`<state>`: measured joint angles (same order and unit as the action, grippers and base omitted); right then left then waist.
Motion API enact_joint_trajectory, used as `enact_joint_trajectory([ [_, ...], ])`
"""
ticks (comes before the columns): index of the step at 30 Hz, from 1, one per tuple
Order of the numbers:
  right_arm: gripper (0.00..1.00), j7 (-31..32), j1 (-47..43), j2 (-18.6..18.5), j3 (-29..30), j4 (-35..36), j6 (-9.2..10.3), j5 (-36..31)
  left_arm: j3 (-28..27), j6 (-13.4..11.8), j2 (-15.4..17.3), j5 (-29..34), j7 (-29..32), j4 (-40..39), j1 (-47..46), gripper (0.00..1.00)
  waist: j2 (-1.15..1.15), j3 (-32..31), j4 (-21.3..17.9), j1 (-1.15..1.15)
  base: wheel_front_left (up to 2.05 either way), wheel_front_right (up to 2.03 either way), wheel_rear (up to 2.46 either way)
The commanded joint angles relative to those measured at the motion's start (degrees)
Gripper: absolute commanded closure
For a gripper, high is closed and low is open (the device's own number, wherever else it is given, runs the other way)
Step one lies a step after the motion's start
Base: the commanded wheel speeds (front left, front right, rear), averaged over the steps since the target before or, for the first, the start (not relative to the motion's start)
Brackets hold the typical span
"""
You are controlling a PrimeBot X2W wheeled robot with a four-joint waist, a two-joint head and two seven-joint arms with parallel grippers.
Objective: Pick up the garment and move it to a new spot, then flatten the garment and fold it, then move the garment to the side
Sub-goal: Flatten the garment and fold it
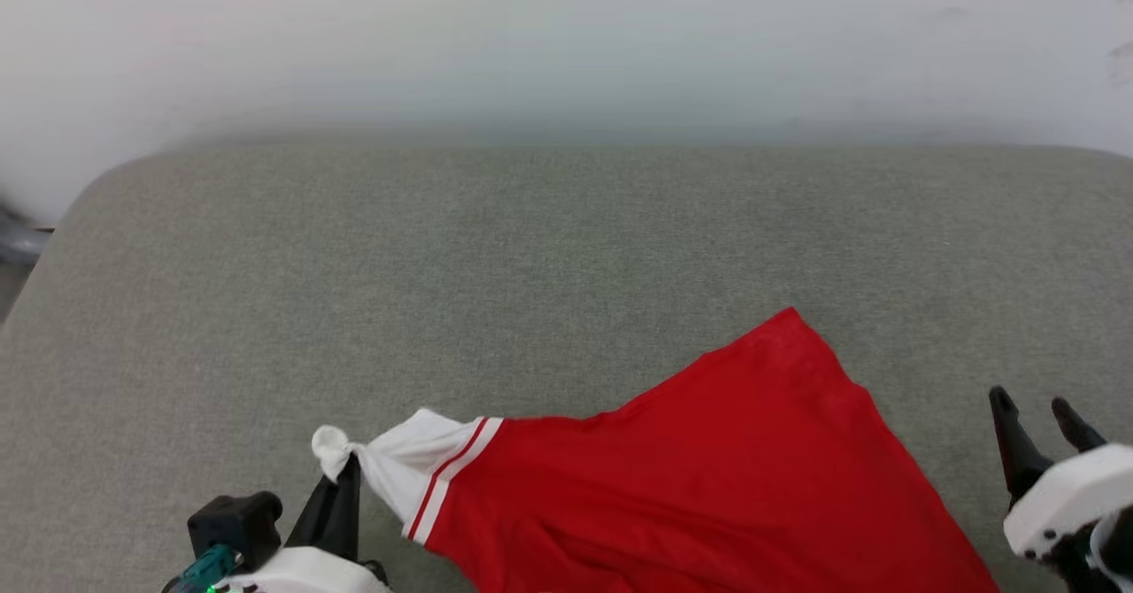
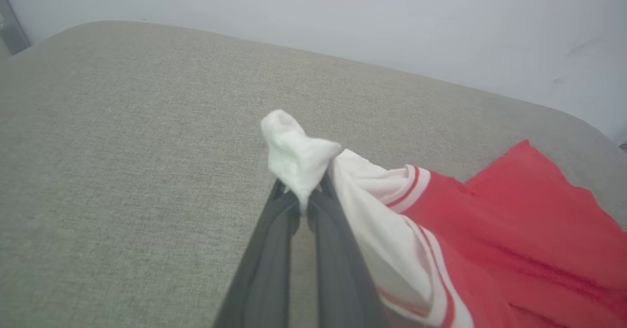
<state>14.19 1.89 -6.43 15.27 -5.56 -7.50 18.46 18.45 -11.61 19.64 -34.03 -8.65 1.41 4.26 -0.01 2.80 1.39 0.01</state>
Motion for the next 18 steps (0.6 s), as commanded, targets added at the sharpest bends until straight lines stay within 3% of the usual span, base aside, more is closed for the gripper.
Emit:
enact_joint_trajectory([
  [1,0.0,1.7,3.4,-1.8,-1.1,-1.8,0.02,0.6,0.5,0.2,-0.3,0.6,-0.2,-0.7,-1.7,1.0,0.01,1.7,1.6,-0.01,0.0,0.0,0.0],
  [4,0.0,6.6,7.4,-4.1,-3.3,-5.0,0.01,2.1,1.1,0.6,-0.7,1.1,-0.3,-1.2,-3.6,1.0,0.01,3.3,3.0,-0.01,0.0,0.0,0.0],
  [13,0.0,31.9,23.7,-12.6,-13.3,-13.1,0.03,3.3,4.4,3.0,-2.9,2.6,-1.1,-0.6,-10.5,1.0,0.01,9.7,8.5,-0.01,0.0,0.0,0.0],
  [18,0.0,37.3,29.4,-15.1,-20.1,-14.3,0.03,3.6,5.6,4.3,-3.8,3.1,-1.8,0.6,-13.7,1.0,0.01,12.7,10.4,-0.01,0.0,0.0,0.0],
])
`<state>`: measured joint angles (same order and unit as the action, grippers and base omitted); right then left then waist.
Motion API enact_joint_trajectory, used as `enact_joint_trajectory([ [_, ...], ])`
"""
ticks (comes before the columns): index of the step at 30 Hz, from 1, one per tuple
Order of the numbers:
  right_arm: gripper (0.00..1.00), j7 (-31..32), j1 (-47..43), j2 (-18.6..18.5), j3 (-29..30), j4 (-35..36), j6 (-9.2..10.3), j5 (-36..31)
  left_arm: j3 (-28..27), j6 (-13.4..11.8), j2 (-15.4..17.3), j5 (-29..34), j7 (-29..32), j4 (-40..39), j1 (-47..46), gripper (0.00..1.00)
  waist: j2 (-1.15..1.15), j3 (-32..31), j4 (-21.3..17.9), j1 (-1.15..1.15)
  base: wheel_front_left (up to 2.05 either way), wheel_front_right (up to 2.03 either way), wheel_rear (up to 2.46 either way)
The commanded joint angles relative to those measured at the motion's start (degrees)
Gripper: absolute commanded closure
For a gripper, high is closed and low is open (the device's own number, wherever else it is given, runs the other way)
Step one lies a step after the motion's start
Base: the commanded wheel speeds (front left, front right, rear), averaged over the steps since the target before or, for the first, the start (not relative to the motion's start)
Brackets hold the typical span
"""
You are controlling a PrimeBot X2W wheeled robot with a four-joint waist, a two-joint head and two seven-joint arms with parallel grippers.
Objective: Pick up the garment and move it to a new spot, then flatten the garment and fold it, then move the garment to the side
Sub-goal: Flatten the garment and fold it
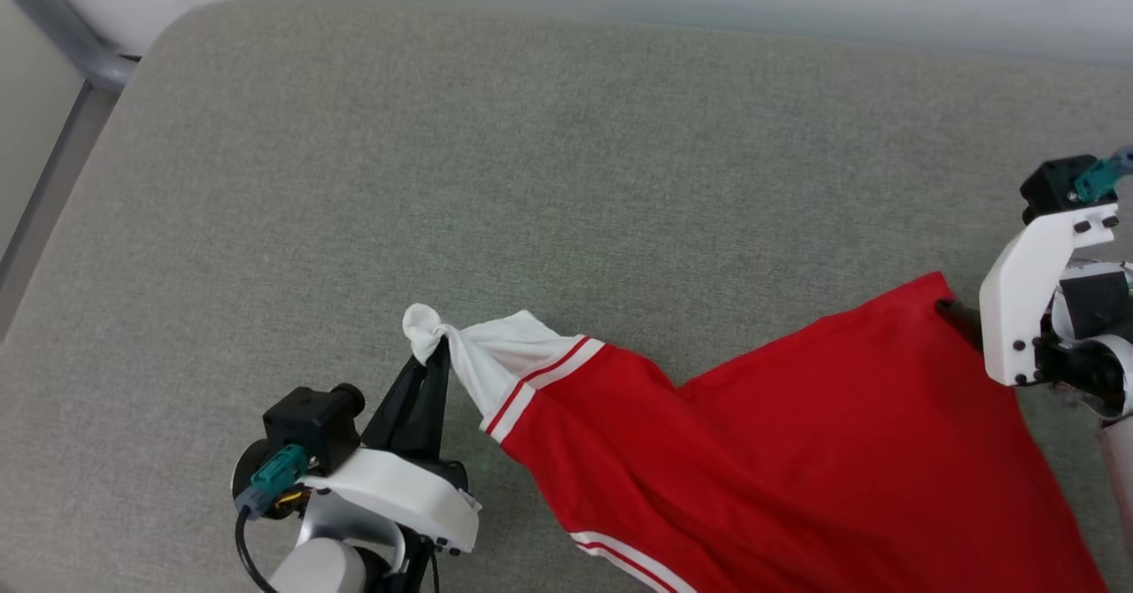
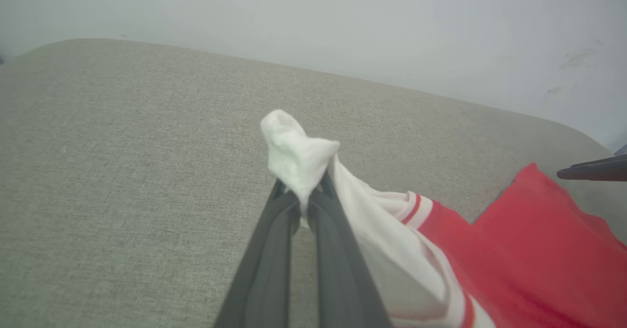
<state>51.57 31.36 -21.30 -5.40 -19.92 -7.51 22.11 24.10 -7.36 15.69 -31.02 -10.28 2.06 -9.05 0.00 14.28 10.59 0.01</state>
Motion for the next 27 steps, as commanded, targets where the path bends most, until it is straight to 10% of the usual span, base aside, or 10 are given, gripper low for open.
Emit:
enact_joint_trajectory([
  [1,0.0,0.2,0.8,-0.4,-0.4,-0.5,0.03,0.3,0.1,0.3,-0.2,0.1,-0.3,0.2,-0.9,1.0,0.0,1.8,1.4,-0.01,0.0,0.0,0.0],
  [10,0.01,6.3,1.4,-1.1,-6.6,-12.3,0.03,4.4,1.1,1.2,-2.3,-0.3,-1.7,2.4,-3.2,1.0,0.0,5.1,2.6,-0.01,0.0,0.0,0.0],
  [12,1.0,8.7,0.6,-0.9,-6.6,-14.8,0.05,5.2,0.9,1.2,-2.4,-0.4,-2.1,2.9,-3.1,1.0,0.0,5.1,2.6,-0.01,0.0,0.0,0.0],
  [27,1.0,-6.7,9.4,-1.1,-6.2,-12.1,0.04,3.4,-2.8,2.4,1.4,-1.8,-1.8,4.3,-7.1,1.0,0.0,-2.0,-1.6,-0.01,0.0,0.0,0.0],
])
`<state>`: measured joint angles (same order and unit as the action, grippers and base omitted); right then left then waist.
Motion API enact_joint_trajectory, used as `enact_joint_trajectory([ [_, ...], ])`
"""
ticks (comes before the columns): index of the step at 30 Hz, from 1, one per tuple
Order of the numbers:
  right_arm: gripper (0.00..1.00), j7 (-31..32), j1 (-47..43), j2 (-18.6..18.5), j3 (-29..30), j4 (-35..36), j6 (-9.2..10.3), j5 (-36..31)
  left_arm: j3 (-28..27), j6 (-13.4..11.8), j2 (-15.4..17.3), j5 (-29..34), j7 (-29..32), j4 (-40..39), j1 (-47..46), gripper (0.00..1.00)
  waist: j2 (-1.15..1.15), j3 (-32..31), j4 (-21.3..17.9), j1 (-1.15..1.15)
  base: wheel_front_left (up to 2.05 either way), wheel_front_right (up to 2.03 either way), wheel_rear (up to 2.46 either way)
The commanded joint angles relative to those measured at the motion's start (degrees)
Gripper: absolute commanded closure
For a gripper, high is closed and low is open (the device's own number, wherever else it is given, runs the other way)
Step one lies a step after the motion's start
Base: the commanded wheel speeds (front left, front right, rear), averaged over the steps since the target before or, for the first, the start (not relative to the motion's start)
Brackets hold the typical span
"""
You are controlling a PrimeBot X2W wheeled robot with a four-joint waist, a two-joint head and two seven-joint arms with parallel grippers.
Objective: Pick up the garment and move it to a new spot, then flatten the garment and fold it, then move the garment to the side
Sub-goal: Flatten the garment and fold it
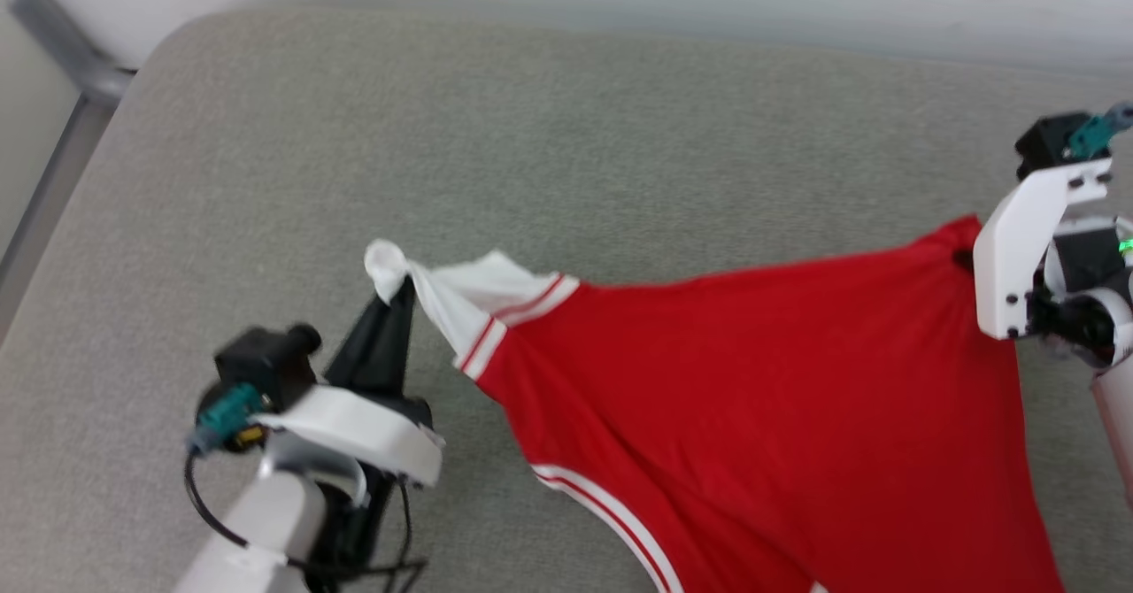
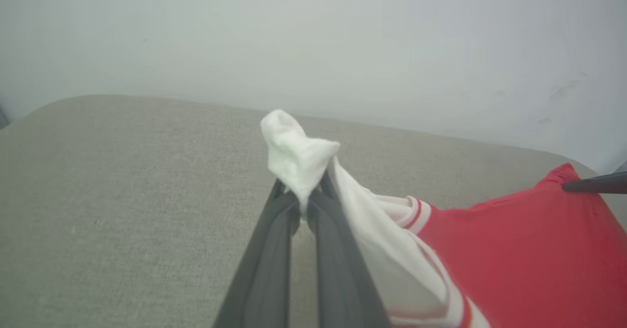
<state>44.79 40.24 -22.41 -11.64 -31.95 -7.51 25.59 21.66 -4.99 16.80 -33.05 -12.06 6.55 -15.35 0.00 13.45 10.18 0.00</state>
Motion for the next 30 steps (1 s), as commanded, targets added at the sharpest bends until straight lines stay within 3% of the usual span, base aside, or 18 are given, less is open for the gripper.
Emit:
enact_joint_trajectory([
  [1,1.0,-1.3,1.0,0.2,0.0,0.0,0.04,-0.7,-0.6,0.3,0.8,0.2,0.2,-0.1,-1.8,1.0,0.0,-1.6,-1.8,0.0,0.0,0.0,0.0],
  [8,1.0,-10.0,6.6,1.5,1.1,-1.1,0.04,-4.9,-2.9,2.1,4.2,0.6,2.8,3.4,-13.6,1.0,0.0,-3.9,-5.5,0.0,0.0,0.0,0.0],
  [13,1.0,-16.4,12.2,2.4,3.5,-2.4,0.05,-9.1,-4.2,3.7,4.2,-0.7,5.0,8.6,-24.3,1.0,0.0,-3.4,-7.0,0.0,0.0,0.0,0.0],
  [22,1.0,-25.0,25.9,3.4,10.2,-3.6,0.07,-18.8,-5.0,4.8,4.4,1.3,6.5,20.6,-47.3,1.0,0.0,1.9,-8.2,0.0,0.0,0.0,0.0],
  [30,1.0,-28.4,38.8,5.1,14.4,-4.8,0.08,-24.7,-6.0,5.4,5.5,2.7,5.7,28.0,-64.3,1.0,0.0,9.7,-8.9,0.0,0.0,0.0,0.0],
])
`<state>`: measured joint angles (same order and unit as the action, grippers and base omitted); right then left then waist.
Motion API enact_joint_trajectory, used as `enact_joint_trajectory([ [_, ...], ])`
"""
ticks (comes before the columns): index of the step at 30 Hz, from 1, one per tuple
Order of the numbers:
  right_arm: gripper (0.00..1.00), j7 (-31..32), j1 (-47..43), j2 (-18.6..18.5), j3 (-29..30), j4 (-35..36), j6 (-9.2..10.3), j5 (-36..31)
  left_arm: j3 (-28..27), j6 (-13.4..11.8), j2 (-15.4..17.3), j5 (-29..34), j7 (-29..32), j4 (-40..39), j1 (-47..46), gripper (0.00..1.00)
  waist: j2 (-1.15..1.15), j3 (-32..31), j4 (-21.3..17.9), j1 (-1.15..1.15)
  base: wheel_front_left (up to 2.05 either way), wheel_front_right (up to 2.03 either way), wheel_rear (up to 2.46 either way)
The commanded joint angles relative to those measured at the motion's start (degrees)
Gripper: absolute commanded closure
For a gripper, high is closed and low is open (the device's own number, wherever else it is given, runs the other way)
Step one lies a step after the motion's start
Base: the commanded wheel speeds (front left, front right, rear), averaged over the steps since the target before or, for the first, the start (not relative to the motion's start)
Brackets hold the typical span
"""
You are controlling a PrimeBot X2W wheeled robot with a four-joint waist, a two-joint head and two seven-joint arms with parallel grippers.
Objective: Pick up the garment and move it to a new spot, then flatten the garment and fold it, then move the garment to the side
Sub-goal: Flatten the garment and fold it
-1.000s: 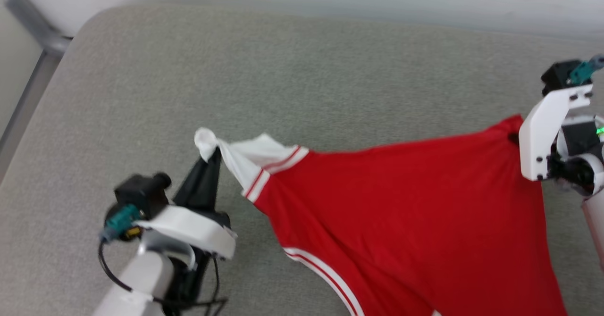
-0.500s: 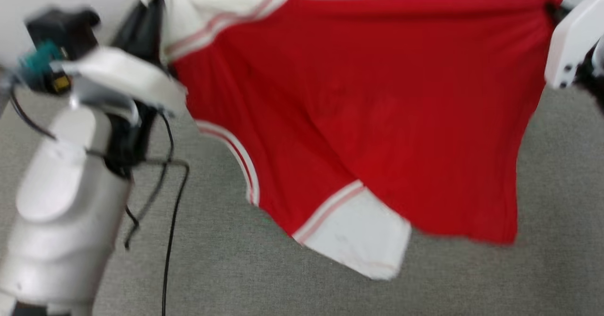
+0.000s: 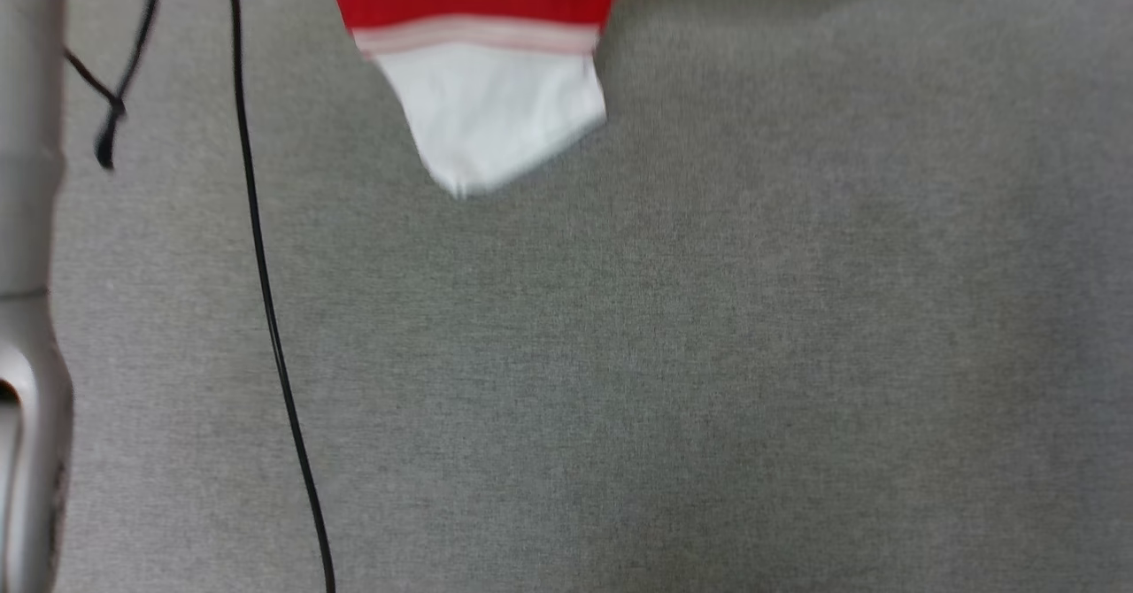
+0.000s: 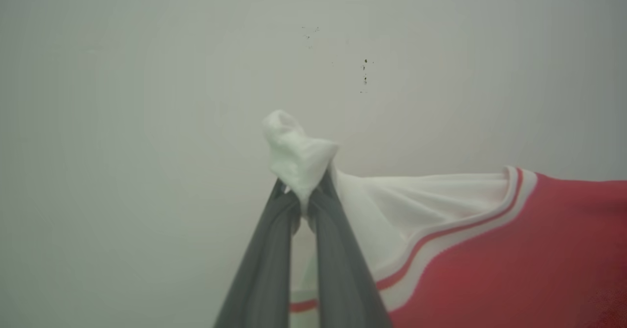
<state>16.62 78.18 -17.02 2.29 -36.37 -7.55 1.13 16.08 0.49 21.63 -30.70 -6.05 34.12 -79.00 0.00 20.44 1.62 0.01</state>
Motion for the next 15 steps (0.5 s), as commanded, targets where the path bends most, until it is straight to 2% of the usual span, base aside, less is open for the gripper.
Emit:
enact_joint_trajectory([
  [1,1.0,-0.8,1.8,0.0,0.6,-0.7,0.12,-0.7,-0.6,0.0,0.7,0.2,-0.4,1.3,-2.0,1.0,0.0,3.7,-0.4,-0.01,0.0,0.0,0.0],
  [10,1.0,-3.8,8.1,2.1,0.6,-4.3,0.12,-2.6,-1.0,1.4,0.3,-0.7,-1.7,8.5,-8.6,1.0,0.0,11.1,-0.3,-0.01,0.0,0.0,0.0],
  [15,1.0,-5.4,7.5,3.6,0.5,-7.8,0.12,-2.7,-0.9,2.9,-1.0,-1.9,-3.3,13.4,-7.2,1.0,0.0,13.8,0.1,-0.01,0.0,0.0,0.0],
])
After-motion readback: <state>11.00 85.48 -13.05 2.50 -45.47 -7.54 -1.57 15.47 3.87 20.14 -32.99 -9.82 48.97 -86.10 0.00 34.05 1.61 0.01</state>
